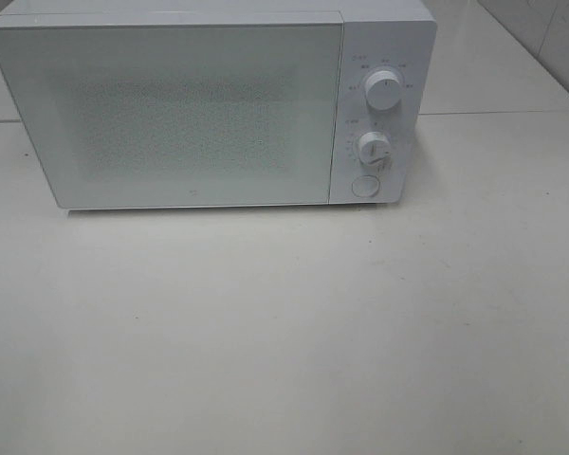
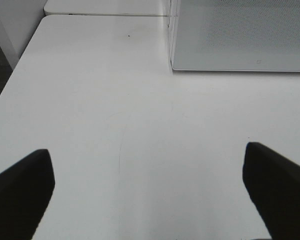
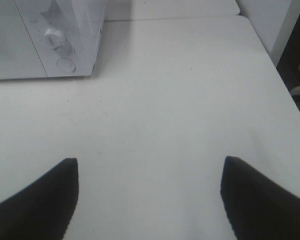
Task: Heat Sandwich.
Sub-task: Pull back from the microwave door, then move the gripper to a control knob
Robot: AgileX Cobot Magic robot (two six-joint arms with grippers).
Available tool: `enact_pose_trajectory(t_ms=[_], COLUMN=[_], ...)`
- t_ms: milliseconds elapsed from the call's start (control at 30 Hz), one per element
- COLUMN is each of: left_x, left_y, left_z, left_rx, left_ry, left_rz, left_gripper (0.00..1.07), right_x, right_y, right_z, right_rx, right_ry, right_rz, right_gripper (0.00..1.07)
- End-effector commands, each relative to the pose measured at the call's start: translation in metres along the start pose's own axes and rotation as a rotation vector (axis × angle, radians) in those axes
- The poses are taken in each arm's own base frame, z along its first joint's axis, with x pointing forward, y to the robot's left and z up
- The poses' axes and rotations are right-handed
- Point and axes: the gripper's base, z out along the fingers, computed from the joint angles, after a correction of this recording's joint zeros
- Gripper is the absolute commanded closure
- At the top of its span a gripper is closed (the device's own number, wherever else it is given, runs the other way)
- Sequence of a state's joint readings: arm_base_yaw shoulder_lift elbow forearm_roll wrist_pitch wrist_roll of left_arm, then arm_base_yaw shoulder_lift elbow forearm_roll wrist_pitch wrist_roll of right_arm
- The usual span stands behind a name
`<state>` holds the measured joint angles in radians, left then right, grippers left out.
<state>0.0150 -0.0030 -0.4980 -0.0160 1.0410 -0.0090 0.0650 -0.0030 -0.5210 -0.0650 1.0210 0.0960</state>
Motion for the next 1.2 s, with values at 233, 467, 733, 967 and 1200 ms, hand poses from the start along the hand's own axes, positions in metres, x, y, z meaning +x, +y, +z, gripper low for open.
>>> enact_pose_trajectory(t_ms=[233,467,733,967,1200], left_x=[0.002,0.002,0.002,0.002,0.002], left_y=[0.000,0.000,0.000,0.000,0.000], left_z=[-0.003,-0.003,-0.003,-0.003,-0.003], left_rx=[0.004,0.003,0.003,0.003,0.003], left_ry=[-0.029,-0.029,-0.029,-0.029,-0.029], left_rz=[-0.004,-0.003,-0.003,-0.003,-0.003], left_gripper=[0.10,0.10,0.10,0.10,0.10], right_x=[-0.018,-0.030,-0.042,-0.050,-0.062], right_y=[0.002,0.004,0.008,0.010,0.014], right_z=[0.001,0.028,0.068,0.092,0.123], right_rx=[-0.004,-0.006,-0.013,-0.018,-0.029], right_ry=[-0.116,-0.060,-0.011,0.003,-0.004], right_rz=[0.006,-0.001,-0.010,-0.016,-0.020], right_gripper=[0.32,0.32,0.32,0.32,0.32])
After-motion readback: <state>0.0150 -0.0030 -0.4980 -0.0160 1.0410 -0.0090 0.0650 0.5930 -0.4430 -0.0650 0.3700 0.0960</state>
